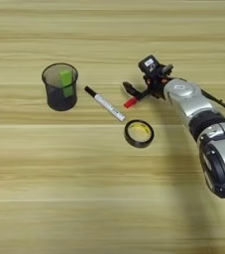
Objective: Move the objects on the table
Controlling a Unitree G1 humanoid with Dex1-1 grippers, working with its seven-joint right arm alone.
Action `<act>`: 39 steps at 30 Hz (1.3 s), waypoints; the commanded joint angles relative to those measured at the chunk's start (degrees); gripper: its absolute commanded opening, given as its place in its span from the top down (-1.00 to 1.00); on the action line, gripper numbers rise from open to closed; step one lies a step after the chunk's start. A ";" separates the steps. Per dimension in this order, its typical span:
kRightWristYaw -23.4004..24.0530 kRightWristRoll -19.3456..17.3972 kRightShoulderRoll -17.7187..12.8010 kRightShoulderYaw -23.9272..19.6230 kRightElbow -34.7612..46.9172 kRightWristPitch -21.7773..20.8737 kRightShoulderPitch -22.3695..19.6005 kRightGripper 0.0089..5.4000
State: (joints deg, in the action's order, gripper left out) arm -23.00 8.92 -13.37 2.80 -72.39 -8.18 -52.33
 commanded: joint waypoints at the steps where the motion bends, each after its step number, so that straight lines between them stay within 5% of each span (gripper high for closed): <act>1: 0.72 0.03 -0.78 -0.07 2.32 -0.75 -4.68 -0.99; 31: 3.57 4.05 -2.61 2.54 1.63 6.47 -2.39 -0.99; 39: 2.02 2.72 -3.61 1.67 2.56 7.56 -0.21 -0.99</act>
State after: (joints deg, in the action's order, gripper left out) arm -20.98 12.05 -15.19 4.89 -71.94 -1.68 -50.85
